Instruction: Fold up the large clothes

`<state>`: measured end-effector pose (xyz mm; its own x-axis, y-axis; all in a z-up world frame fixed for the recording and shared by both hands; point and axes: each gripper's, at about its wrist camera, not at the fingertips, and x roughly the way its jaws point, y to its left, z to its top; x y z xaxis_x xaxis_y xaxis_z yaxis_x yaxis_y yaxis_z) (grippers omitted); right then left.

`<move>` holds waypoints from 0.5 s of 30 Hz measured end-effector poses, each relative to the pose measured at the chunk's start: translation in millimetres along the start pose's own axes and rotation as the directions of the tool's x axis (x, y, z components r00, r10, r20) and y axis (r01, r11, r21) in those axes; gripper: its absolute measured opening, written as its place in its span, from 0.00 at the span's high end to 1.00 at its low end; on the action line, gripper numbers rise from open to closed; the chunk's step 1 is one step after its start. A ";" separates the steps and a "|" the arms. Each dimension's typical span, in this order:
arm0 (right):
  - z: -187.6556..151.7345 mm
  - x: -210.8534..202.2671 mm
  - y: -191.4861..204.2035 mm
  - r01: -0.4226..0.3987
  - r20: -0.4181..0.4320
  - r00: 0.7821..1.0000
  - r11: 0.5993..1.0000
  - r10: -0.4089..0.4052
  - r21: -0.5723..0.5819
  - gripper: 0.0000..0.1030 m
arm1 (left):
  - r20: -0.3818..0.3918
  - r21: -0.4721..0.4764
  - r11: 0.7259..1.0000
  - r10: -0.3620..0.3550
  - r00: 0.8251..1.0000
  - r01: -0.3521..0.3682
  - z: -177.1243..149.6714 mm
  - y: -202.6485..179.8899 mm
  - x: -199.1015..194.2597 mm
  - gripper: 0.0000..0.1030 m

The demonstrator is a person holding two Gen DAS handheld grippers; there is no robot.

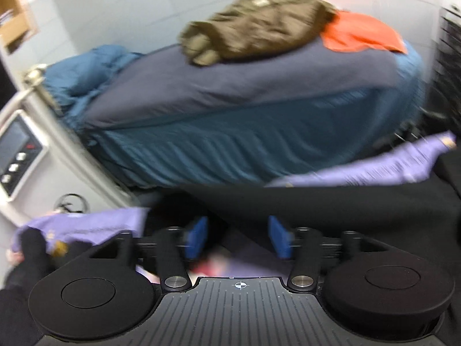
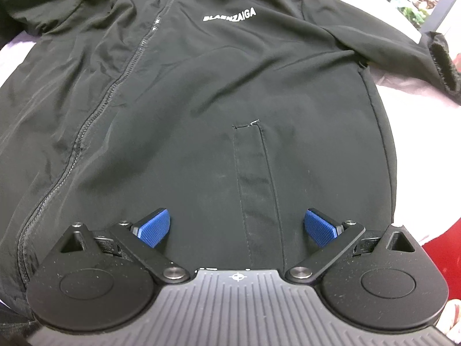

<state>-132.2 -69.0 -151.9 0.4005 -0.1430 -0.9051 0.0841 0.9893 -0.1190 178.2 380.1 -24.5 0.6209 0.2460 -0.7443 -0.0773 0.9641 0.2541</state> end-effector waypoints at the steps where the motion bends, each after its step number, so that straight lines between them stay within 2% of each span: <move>1: 0.7 0.4 1.2 0.002 -0.003 1.000 1.000 -0.002 0.002 0.03 | 0.002 0.025 1.000 -0.018 1.000 0.018 -9.5 -10.3 -1.0 0.00; 5: 4.6 -0.9 7.6 0.014 0.001 1.000 1.000 -0.013 -0.019 0.03 | -0.021 0.123 0.990 -0.067 0.998 0.069 -44.7 -46.9 -6.6 0.00; 7: 6.3 -1.1 12.2 0.014 0.005 1.000 0.999 -0.014 -0.042 0.03 | -0.032 0.134 0.985 -0.106 0.994 0.109 -57.1 -55.4 -9.8 0.00; 12: 7.6 -1.0 20.5 0.006 0.008 1.000 0.996 -0.005 -0.084 0.03 | -0.042 0.072 0.977 -0.200 0.979 0.202 -63.8 -62.5 -2.6 0.00; 15: 5.6 -2.3 22.3 0.006 0.006 1.000 0.996 -0.005 -0.090 0.03 | -0.034 -0.032 0.973 -0.231 0.972 0.230 -55.7 -56.2 13.4 0.00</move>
<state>-126.2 -46.8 -150.2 0.4059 -0.1482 -0.9018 0.0038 0.9870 -0.1605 147.4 334.8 -83.1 0.5954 0.0201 -0.8032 0.0427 0.9975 0.0566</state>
